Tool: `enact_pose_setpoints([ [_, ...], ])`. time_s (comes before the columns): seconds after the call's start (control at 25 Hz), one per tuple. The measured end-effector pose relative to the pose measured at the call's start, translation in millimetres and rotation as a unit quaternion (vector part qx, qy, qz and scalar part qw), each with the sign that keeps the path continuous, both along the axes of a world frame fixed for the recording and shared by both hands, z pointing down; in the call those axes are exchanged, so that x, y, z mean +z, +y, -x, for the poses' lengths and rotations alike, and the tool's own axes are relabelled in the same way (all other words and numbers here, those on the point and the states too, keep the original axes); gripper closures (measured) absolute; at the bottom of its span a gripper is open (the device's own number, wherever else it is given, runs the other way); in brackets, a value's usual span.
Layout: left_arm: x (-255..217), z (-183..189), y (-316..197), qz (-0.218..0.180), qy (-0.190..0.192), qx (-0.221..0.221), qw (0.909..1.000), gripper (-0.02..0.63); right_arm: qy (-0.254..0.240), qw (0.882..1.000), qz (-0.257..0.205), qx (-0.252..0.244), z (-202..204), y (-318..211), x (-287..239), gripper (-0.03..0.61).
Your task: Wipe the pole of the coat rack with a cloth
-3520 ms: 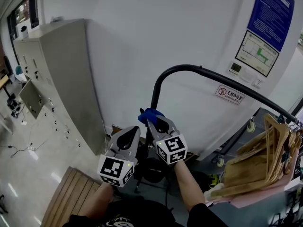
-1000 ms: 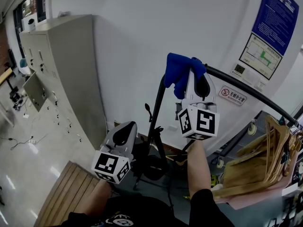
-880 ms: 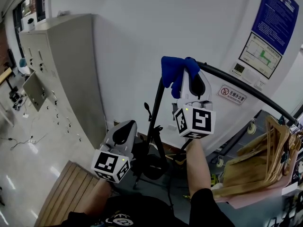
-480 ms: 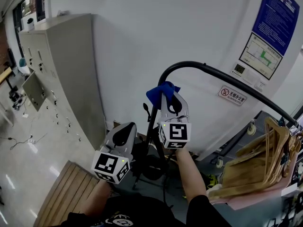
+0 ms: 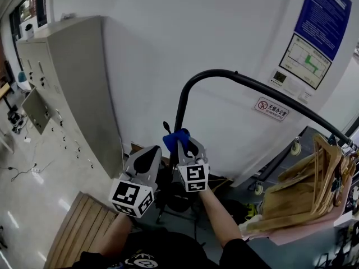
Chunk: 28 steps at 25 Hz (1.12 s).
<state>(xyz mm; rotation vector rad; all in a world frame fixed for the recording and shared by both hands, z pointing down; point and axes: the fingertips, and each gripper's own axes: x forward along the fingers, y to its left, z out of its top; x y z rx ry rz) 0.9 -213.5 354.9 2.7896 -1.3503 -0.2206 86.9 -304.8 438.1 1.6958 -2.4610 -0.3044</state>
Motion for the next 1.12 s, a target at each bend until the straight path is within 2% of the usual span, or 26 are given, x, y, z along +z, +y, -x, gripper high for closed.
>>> enact_pose_setpoints([
  [0.16, 0, -5, -1, -0.001, 0.0, 0.003, 1.0, 0.609, -0.007, 1.0, -0.013, 0.0, -1, -2, -19, 0.54],
  [0.48, -4, -1, 0, -0.001, 0.004, 0.001, 1.0, 0.609, -0.027, 0.993, -0.115, -0.007, -6, -13, -155, 0.541],
  [0.6, -8, -1, 3, -0.005, 0.004, 0.004, 1.0, 0.609, -0.065, 0.989, -0.136, 0.0, -14, -20, -203, 0.541],
  [0.76, -12, 3, 6, -0.01, 0.002, 0.001, 0.9999, 0.609, -0.127, 0.978, -0.164, 0.029, -44, -14, -237, 0.54],
  [1.0, -15, 11, 2, -0.012, 0.001, -0.001, 0.9999, 0.609, -0.205, 0.957, -0.195, 0.063, -85, 1, -258, 0.54],
  [1.12, -13, 11, 2, -0.01, -0.003, 0.002, 0.9999, 0.609, -0.212, 0.956, -0.197, 0.044, -76, 3, -257, 0.54],
])
